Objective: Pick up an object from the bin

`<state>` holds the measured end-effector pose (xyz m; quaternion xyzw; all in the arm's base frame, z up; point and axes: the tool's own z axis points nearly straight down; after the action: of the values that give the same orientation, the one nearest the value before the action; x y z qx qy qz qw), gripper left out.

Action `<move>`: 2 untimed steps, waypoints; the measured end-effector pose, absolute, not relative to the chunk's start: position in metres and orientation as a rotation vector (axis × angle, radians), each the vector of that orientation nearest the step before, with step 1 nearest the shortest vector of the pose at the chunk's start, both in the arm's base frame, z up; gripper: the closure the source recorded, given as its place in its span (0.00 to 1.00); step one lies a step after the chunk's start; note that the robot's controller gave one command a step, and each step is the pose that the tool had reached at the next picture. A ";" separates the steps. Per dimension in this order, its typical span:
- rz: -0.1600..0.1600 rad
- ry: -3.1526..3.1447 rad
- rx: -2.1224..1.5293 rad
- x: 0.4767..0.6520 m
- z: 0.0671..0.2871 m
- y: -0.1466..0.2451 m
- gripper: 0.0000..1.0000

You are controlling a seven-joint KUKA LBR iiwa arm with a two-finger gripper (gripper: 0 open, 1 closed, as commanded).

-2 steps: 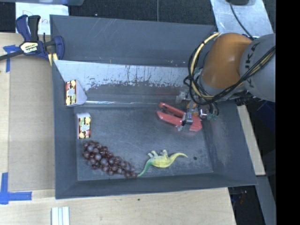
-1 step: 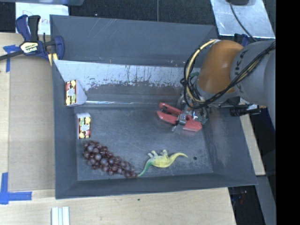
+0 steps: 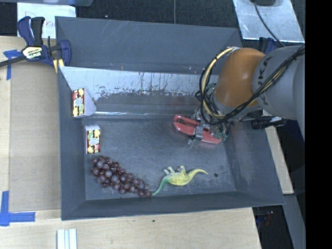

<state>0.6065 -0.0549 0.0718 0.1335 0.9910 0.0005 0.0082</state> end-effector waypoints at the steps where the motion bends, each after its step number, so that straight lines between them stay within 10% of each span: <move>1: 0.001 3.097 0.416 0.607 0.072 -0.055 1.00; 2: 0.001 3.097 0.416 0.606 0.076 -0.055 1.00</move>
Offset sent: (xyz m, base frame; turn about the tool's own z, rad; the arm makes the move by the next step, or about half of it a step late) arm 0.0001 -0.0001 0.0112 -0.0001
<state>0.6061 -0.0552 0.0765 0.1331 0.9911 0.0003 0.0084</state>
